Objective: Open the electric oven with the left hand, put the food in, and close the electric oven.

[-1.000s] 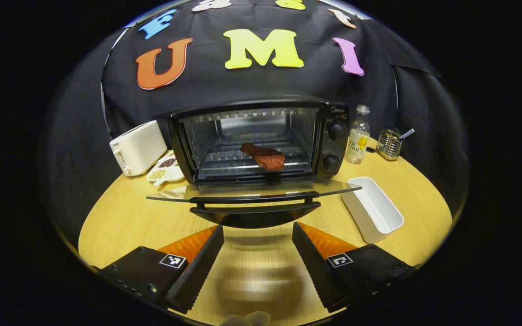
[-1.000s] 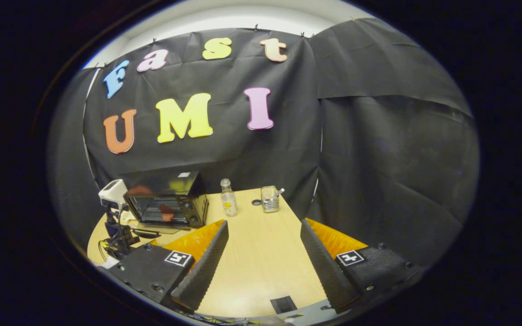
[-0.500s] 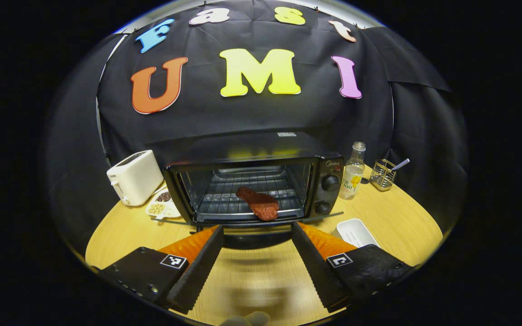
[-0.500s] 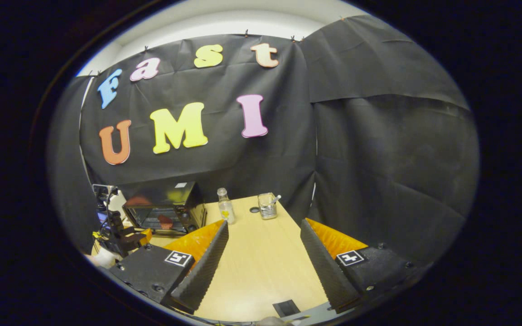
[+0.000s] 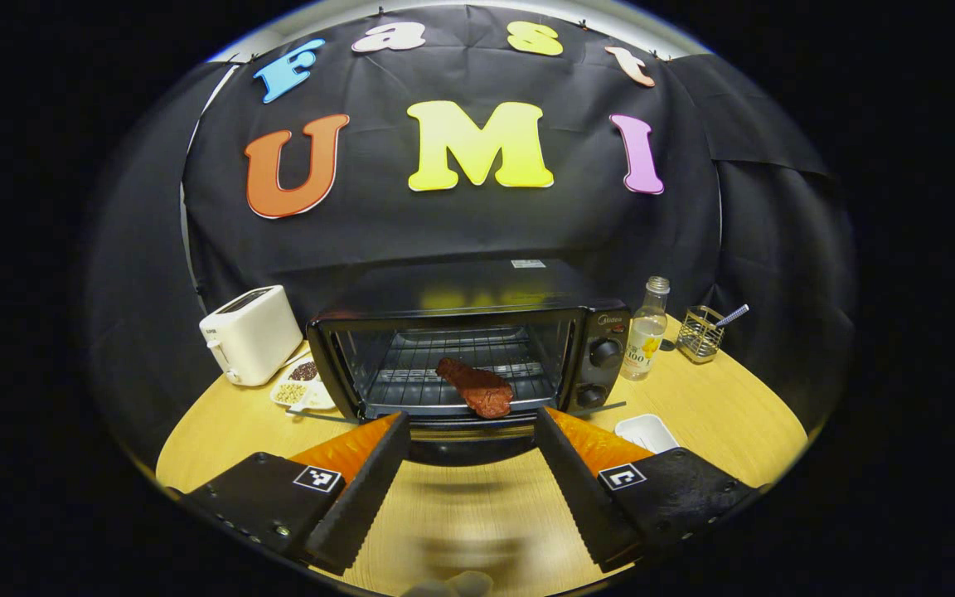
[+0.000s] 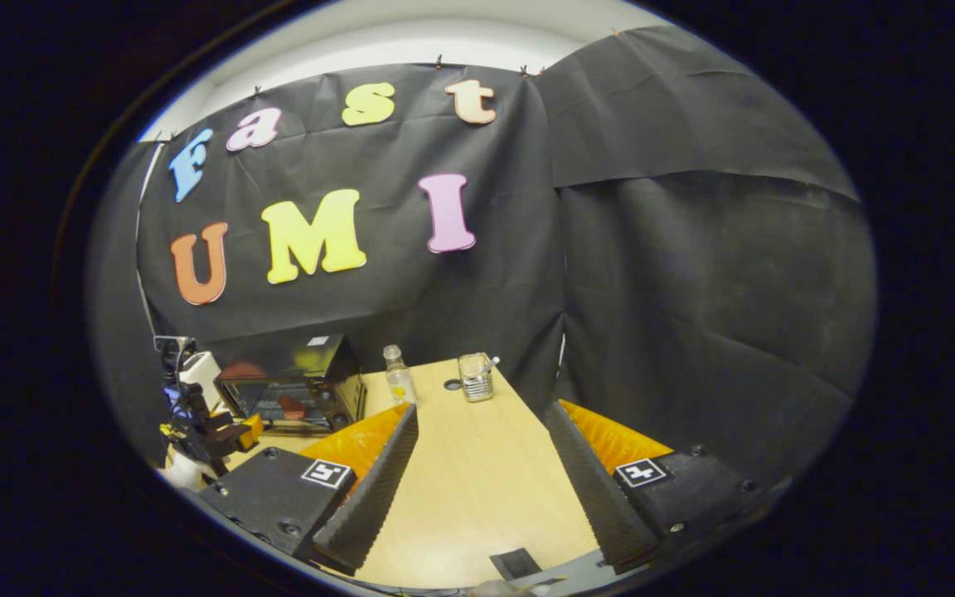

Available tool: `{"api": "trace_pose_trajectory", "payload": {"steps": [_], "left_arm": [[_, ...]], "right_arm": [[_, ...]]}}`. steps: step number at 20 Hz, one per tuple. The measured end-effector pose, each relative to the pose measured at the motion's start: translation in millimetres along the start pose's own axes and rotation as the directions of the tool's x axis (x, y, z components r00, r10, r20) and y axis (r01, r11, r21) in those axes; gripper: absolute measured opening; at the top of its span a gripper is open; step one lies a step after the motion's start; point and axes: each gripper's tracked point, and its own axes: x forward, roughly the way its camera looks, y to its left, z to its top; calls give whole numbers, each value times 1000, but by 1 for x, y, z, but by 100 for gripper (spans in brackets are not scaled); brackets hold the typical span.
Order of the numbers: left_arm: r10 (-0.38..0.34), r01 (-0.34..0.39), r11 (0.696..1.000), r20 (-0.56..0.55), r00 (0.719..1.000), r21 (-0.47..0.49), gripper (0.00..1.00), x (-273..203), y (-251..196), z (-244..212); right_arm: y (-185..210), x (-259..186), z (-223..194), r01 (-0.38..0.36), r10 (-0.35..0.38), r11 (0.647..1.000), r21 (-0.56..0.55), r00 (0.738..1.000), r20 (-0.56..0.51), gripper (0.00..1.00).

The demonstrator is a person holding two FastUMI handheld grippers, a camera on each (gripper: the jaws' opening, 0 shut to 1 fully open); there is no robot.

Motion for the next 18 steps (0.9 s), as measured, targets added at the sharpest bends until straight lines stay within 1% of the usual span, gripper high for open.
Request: {"api": "trace_pose_trajectory", "payload": {"steps": [4,5,6,7,10,12,15,18], "left_arm": [[5,-4,1000,-33,999,20,97,5,-4,-21],[8,-7,1000,-30,1000,17,97,8,-3,-22],[34,-33,999,-25,999,29,97,10,2,-20],[41,-41,999,-18,999,36,97,15,4,-17],[48,-48,998,-10,999,33,98,27,10,-13],[49,-48,999,-32,998,7,98,37,10,-14],[57,-57,998,-12,998,-2,98,47,10,3],[38,-38,999,33,999,7,98,61,5,29]], "right_arm": [[5,6,-6,-7,6,1000,-11,1000,-22,100],[5,7,-6,-9,9,1000,-16,1000,-25,100],[7,8,-6,-12,12,1000,-17,1000,-29,100],[7,10,-7,-12,11,1000,-17,999,-33,100],[6,14,-8,-9,8,1000,-19,999,-39,100],[5,17,-5,-5,4,1000,-16,999,-41,100],[4,21,-2,2,-2,1000,-12,999,-39,100],[4,25,-1,5,-5,1000,-12,999,-40,100]]}}
